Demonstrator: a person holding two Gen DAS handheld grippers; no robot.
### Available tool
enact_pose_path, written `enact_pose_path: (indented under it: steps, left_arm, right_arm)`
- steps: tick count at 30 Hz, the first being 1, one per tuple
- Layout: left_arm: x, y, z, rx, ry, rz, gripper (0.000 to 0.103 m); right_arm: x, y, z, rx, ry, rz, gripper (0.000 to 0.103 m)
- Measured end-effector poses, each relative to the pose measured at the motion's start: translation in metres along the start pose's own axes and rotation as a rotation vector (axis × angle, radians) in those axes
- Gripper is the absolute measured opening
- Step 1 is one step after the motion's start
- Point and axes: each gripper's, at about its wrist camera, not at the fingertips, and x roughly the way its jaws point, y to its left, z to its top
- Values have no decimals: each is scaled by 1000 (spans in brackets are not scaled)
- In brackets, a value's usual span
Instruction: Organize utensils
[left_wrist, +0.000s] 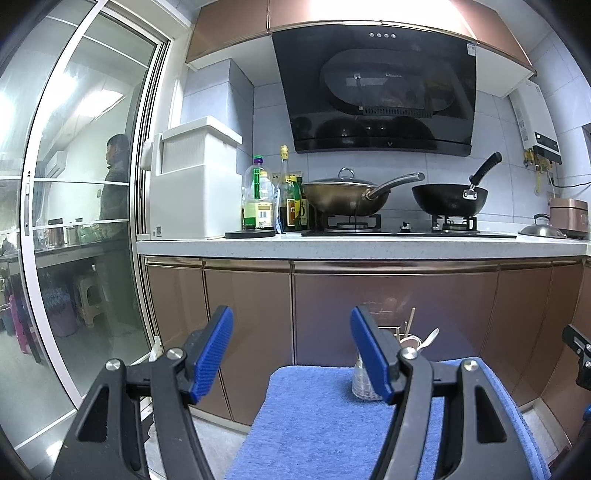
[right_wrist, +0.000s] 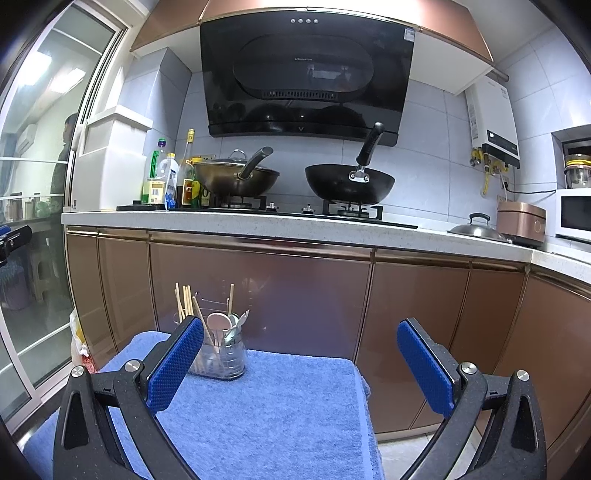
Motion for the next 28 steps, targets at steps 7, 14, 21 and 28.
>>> enact_pose_path:
  steps: [7,14,21,28]
  left_arm:
    - [2,0,1,2,13,3,64]
    - [3,0,0,5,18,1,65]
    - [2,-1,0,7,20,-1,65]
    - [2,-2,0,12,21,6,65]
  right_arm:
    - [0,-1,-1,2,1,-6,103]
    - [0,-2,-3,6,4,-7,103]
    - [1,-3,-4,8,7,-8,103]
    - [1,-3,-5,8,9,-9,103]
